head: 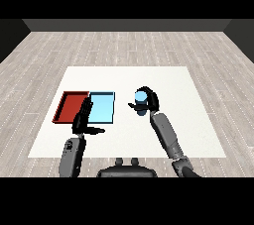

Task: Pick the blue can and put it in the blue box

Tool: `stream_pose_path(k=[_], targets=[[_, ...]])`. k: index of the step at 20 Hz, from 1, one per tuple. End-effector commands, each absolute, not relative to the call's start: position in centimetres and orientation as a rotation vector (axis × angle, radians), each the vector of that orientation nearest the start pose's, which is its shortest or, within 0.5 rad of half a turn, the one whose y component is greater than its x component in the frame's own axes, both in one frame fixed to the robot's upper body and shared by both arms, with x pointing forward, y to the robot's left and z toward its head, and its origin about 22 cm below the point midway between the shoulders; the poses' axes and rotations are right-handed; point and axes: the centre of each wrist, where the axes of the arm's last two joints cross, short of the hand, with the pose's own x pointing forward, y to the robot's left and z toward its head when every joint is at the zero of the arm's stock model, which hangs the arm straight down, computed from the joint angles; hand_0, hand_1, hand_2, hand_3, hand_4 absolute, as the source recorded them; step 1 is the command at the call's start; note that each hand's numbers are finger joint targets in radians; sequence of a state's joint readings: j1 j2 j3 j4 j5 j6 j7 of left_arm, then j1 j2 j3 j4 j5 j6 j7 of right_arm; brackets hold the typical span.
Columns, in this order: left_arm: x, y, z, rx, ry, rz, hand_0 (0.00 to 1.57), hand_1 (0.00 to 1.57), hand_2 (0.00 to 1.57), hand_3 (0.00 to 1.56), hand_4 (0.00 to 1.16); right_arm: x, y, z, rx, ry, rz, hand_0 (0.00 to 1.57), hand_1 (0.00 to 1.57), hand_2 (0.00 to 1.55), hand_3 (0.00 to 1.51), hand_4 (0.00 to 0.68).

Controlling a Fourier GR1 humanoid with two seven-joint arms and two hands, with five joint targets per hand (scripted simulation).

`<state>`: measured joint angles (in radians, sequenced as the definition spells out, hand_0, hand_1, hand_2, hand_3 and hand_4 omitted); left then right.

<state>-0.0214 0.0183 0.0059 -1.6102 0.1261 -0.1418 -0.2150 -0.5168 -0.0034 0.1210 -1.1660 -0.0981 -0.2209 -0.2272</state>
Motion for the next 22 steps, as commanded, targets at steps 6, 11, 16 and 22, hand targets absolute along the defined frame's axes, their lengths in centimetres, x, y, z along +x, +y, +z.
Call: stream_pose_path(k=[6, 11, 16, 22], targets=[[26.7, 20.0, 1.0, -0.311, -1.765, -0.026, 0.0, 0.0, 0.0, 0.0, 0.0, 32.0, -14.9, 4.1, 0.115, -1.872, 0.083, 1.49, 1.49, 1.46, 1.44, 0.632], [26.0, 16.9, 2.2, -0.395, -1.721, -0.055, 0.0, 0.0, 0.0, 0.0, 0.0, 33.6, -11.8, 5.5, 0.139, -1.882, 0.084, 1.47, 1.47, 1.47, 1.44, 0.627], [26.8, 14.8, 0.9, -0.361, -1.683, -0.084, 0.0, 0.0, 0.0, 0.0, 0.0, 32.5, -12.9, 5.1, 0.137, -1.878, 0.109, 1.45, 1.45, 1.46, 1.43, 0.608], [29.1, 13.8, 2.0, -0.328, -1.682, -0.113, 0.0, 0.0, 0.0, 0.0, 0.0, 33.0, -11.3, 4.9, 0.176, -1.877, 0.16, 1.44, 1.44, 1.45, 1.43, 0.606]])
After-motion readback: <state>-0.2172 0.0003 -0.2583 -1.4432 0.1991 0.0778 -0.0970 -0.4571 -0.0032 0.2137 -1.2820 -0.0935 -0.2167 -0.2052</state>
